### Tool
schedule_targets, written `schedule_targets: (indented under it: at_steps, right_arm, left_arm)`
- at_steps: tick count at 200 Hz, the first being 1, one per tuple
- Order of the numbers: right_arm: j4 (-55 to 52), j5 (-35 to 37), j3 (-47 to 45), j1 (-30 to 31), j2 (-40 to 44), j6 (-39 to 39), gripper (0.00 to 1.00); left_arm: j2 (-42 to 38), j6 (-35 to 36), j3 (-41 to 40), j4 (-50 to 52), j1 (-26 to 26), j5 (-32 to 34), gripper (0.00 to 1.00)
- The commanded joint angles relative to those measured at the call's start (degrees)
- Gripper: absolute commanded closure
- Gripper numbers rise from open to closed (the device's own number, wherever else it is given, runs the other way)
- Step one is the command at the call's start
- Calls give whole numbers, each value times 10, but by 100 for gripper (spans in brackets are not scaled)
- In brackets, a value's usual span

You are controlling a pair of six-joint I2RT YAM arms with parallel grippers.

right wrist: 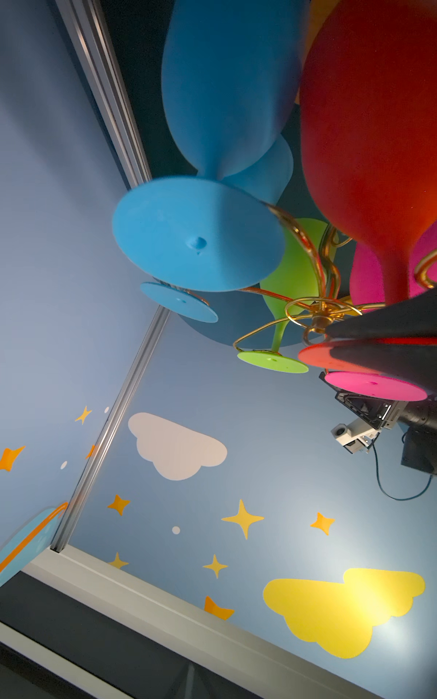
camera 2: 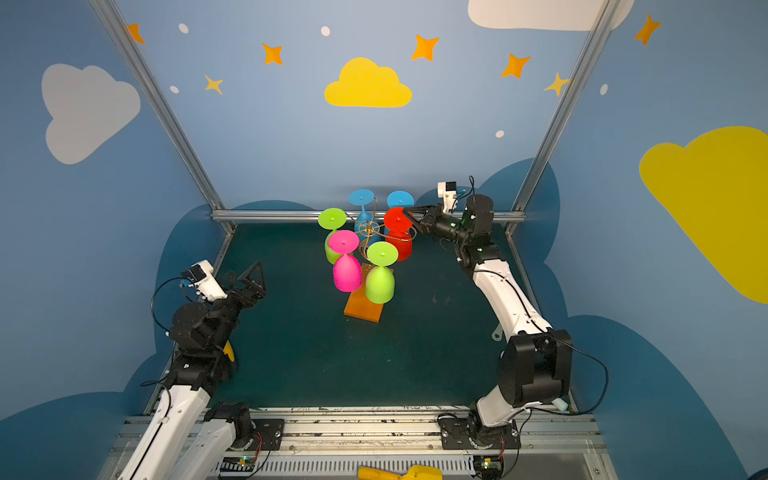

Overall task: Take the wine glass off the wine glass rack
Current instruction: Pick up the wine glass from the wine glass rack.

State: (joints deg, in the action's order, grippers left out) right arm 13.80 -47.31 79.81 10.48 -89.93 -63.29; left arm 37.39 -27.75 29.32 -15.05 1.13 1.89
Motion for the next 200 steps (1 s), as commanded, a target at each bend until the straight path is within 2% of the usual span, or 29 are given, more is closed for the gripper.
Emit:
schedule_targets:
  at_steps: [1, 134, 159, 182, 200]
  right_arm:
    - [41, 5, 6, -13, 5, -15, 100]
    - [42, 3, -85, -71, 90, -21, 100]
    - [1, 13, -103, -81, 129, 8, 100]
    - [-51, 37, -123, -84, 177, 54, 100]
    - [-85, 63, -138, -84, 217, 88, 100]
  left_arm:
    - [-6, 0, -7, -8, -2, 4, 1]
    - [-18, -3, -3, -12, -3, 8, 1]
    - [-27, -1, 4, -5, -3, 9, 1]
    - [-29, 6, 42, 58, -6, 13, 1]
    - [-24, 13, 81, 101, -11, -15, 2]
